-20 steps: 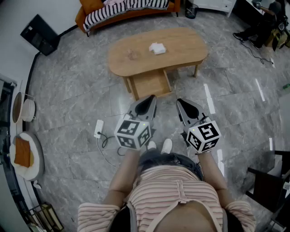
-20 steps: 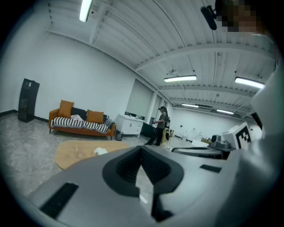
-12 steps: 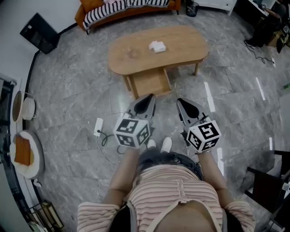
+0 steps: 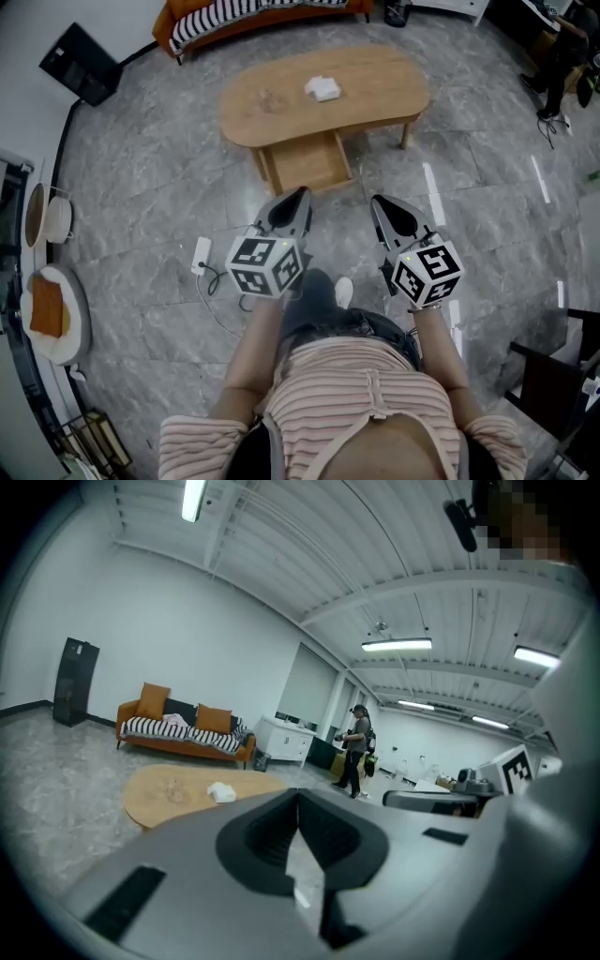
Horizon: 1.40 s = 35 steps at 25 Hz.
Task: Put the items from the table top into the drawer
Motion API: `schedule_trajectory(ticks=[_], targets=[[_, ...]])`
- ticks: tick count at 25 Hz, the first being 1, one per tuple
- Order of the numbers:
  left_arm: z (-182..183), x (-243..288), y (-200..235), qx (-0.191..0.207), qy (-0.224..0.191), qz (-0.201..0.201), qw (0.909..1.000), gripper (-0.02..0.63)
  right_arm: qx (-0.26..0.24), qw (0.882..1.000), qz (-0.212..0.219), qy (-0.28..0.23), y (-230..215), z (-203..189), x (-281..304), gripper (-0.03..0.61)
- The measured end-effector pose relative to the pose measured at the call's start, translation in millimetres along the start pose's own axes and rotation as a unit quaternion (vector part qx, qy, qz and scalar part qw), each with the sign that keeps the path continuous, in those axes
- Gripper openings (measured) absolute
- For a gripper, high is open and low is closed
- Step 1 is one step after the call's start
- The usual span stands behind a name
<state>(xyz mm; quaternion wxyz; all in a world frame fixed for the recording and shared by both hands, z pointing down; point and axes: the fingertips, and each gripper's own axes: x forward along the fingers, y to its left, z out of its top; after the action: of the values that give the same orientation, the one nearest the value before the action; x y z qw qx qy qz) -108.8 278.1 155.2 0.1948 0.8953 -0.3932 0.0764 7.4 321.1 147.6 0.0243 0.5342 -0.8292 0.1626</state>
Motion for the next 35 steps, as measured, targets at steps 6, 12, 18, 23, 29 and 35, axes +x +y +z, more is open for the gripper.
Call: schedule_trajectory(ticks=[6,12,18,23,29,35], targets=[[9,10,5,0.000,-0.005,0.006,1.0000,0.014,0.012,1.000,-0.014,0.001,-18,2,1,0.008],[13,35,18,-0.005,0.004,0.009,0.9999,0.014,0.027,0.999,-0.019,0.009,-38,0,18,0.008],[15,69,44,-0.013,0.022,0.007,0.9997,0.014,0.038,0.999,-0.023,0.020,-56,2,52,0.008],[25,112,80,-0.023,0.033,0.010,0.9991,0.014,0.042,0.998,-0.020,0.032,-79,9,98,0.008],[42,163,125,-0.030,0.053,0.008,0.9981,0.015,0.049,0.998,-0.023,0.041,-108,26,160,0.008],[50,208,162,-0.037,0.074,0.002,0.9966,0.015,0.053,0.996,-0.033,0.058,-131,34,210,0.008]])
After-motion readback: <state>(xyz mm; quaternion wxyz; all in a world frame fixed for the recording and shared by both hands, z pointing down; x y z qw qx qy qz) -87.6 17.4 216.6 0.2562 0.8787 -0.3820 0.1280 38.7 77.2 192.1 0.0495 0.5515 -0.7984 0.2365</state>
